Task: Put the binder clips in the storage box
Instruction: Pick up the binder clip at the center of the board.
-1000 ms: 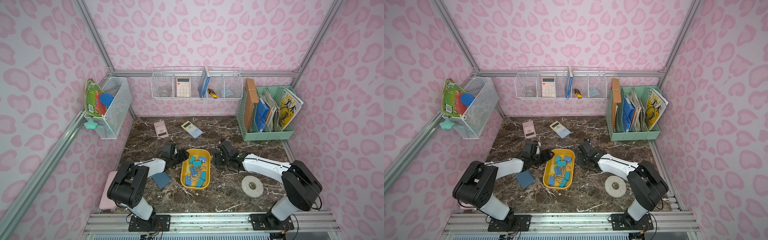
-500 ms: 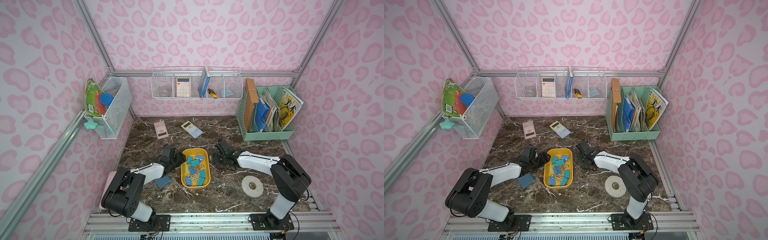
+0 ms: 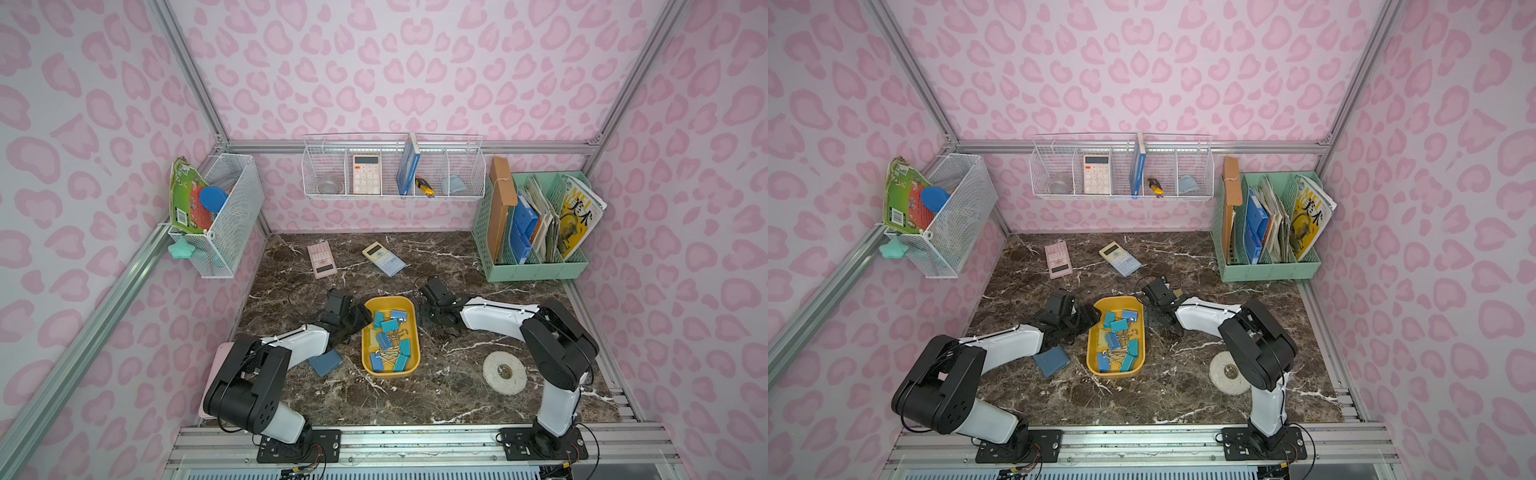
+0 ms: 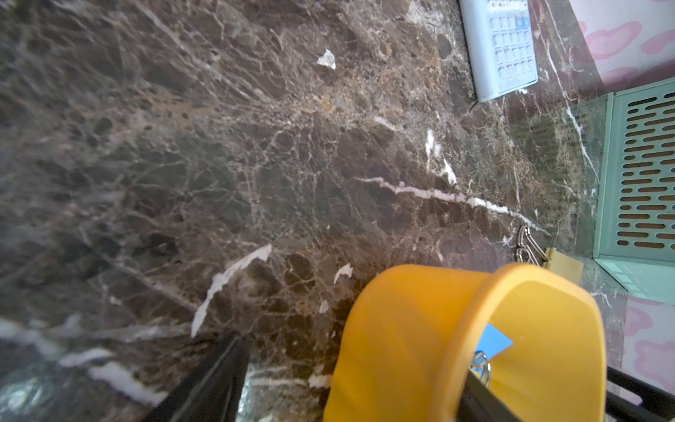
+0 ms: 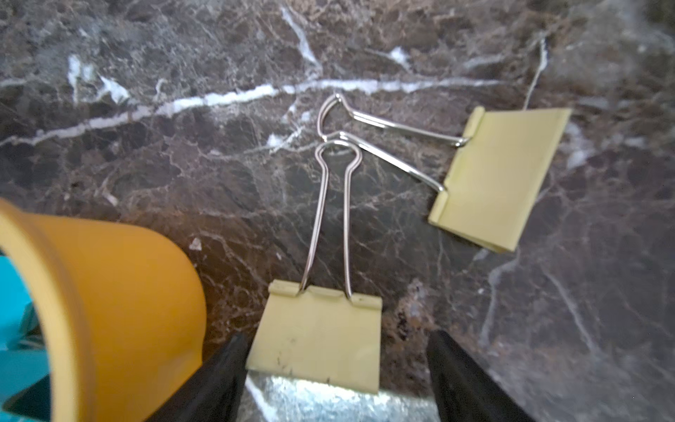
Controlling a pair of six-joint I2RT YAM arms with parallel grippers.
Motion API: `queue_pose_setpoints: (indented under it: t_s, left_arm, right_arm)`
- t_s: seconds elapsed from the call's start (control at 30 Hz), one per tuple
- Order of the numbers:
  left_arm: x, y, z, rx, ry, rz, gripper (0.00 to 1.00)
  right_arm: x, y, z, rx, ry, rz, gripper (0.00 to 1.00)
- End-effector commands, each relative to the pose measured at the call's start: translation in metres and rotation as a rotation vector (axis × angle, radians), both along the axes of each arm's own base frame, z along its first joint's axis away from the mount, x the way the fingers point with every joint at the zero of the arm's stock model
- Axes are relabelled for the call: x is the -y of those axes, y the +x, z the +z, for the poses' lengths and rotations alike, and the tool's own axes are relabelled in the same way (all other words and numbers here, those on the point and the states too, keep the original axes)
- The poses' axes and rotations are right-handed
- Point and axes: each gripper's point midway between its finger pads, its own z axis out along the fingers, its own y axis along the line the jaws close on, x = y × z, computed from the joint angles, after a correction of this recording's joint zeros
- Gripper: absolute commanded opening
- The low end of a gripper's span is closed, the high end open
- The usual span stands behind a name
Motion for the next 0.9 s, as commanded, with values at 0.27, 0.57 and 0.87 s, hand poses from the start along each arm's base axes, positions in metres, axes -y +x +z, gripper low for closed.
queue_pose_setpoints:
  t_s: [0.27, 0.57, 0.87]
  left_arm:
    - [-0.041, -0.121, -0.066, -0.531, 0.187, 0.014, 0.78]
    - [-0.039, -0.12, -0.065, -0.522, 0.19, 0.003, 0.78]
    - [-0.036, -0.119, -0.067, -0.517, 0.184, -0.011, 0.78]
  right_arm:
    - [-0.001, -0.003, -0.005, 0.0, -0.077, -0.021, 0.75]
    - [-0.004, 0.002, -0.012, 0.001, -0.111, -0.031, 0.61]
    - [-0.005, 0.012, -0.011, 0.024, -0.127, -0.034, 0.51]
